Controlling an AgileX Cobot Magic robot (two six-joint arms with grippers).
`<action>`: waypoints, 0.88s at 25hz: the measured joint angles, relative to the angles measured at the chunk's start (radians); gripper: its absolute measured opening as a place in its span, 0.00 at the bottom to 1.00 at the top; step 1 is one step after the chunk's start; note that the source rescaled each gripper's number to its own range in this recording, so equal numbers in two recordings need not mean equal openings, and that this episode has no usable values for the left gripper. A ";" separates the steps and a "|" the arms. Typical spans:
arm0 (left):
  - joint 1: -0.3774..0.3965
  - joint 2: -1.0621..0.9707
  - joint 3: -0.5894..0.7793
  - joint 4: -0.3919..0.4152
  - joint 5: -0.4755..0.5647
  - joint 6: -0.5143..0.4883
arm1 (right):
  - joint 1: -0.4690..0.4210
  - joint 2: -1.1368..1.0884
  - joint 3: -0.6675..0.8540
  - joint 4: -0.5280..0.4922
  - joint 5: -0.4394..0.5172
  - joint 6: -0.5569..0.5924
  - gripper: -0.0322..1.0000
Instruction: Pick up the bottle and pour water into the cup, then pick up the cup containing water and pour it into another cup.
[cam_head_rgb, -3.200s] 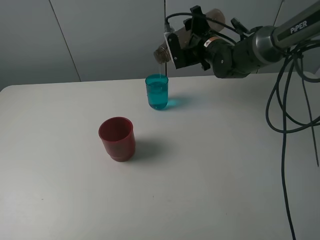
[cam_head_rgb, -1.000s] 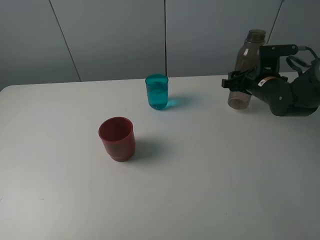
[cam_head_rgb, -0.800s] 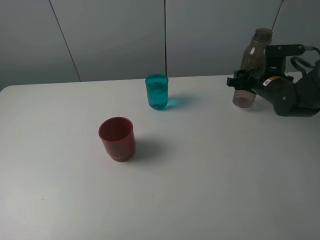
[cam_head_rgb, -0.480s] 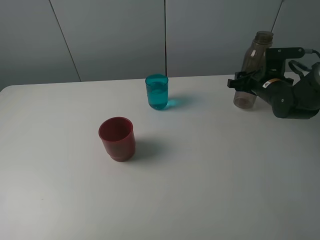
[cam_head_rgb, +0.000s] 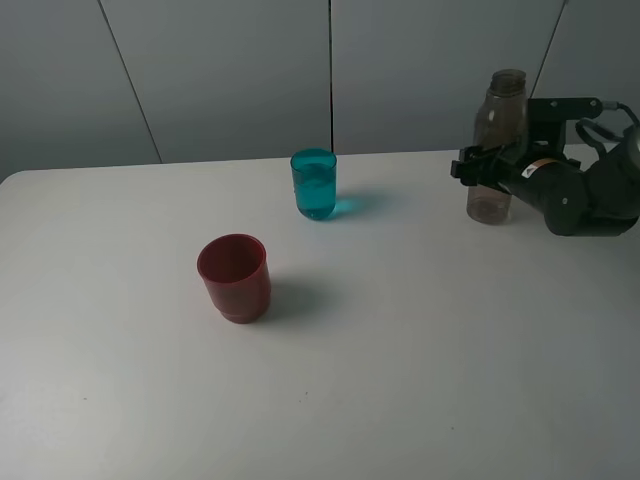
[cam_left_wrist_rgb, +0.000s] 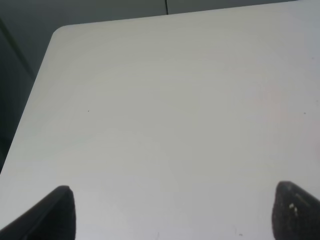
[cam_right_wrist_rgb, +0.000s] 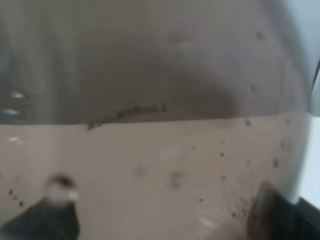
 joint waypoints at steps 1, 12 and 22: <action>0.000 0.000 0.000 0.000 0.000 0.000 | 0.000 0.000 0.000 -0.004 0.015 0.013 0.77; 0.000 0.000 0.000 0.000 0.000 0.000 | 0.000 -0.114 0.105 -0.010 0.091 0.036 1.00; 0.000 0.000 0.000 0.000 0.000 0.000 | 0.000 -0.304 0.309 -0.015 0.149 0.025 1.00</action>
